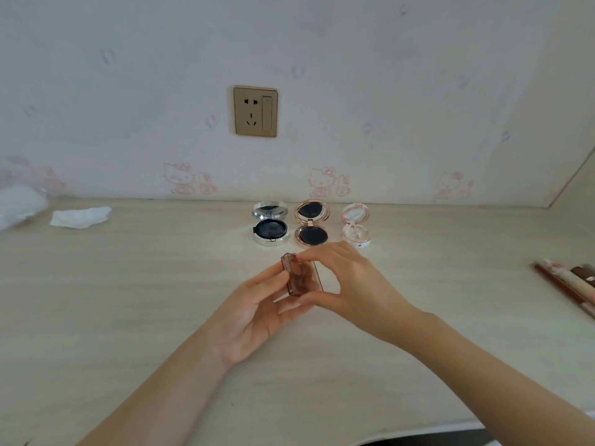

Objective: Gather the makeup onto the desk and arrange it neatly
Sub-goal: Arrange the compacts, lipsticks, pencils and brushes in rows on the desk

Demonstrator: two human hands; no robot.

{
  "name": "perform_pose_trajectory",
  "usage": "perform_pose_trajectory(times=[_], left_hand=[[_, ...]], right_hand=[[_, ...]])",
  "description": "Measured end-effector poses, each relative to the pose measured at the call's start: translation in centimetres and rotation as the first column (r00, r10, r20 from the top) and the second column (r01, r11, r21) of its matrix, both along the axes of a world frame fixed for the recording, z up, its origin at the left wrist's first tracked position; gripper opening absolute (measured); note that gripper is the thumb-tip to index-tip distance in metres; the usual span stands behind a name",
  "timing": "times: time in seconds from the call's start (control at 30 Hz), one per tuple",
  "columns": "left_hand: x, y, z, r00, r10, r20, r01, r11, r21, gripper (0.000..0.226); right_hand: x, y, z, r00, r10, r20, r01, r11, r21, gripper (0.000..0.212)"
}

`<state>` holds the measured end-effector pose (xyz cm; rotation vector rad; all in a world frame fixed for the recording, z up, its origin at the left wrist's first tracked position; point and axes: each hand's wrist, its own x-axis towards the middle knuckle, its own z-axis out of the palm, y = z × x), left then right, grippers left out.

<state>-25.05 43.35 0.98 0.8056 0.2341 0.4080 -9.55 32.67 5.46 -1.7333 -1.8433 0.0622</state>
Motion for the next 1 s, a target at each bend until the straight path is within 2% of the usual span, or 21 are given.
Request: perform_pose_trajectory(times=[0.3, 0.43, 0.53, 0.73, 0.87, 1.0], left_hand=[[0.0, 0.0, 0.1, 1.000, -0.024, -0.002, 0.024, 1.000, 0.012, 0.037], [-0.1, 0.0, 0.2, 0.999, -0.034, -0.002, 0.034, 0.999, -0.010, 0.041], [-0.1, 0.0, 0.4, 0.998, -0.052, -0.021, 0.053, 0.998, 0.035, 0.040], [-0.2, 0.6, 0.8, 0.995, 0.035, -0.091, -0.033, 0.999, 0.021, 0.036], [-0.9, 1.5, 1.5, 0.965, 0.149, -0.215, -0.111, 0.978, 0.175, 0.033], [-1.7, 2.5, 1.6, 0.860, 0.363, -0.359, -0.173, 0.868, 0.465, 0.037]], right_hand=[[1.8, 0.4, 1.2, 0.972, 0.021, -0.234, -0.065, 0.981, -0.182, 0.038], [2.1, 0.4, 1.2, 0.956, 0.047, -0.290, -0.089, 0.987, -0.133, 0.025], [2.4, 0.7, 1.0, 0.926, 0.008, -0.377, -0.031, 0.998, -0.056, 0.021], [2.3, 2.3, 0.3, 0.792, -0.030, -0.610, 0.024, 1.000, -0.018, 0.026], [2.1, 3.2, 0.0, 0.755, -0.077, -0.652, 0.058, 0.997, -0.050, 0.023], [1.5, 4.3, -0.6, 0.746, -0.150, -0.649, 0.085, 0.988, -0.131, 0.020]])
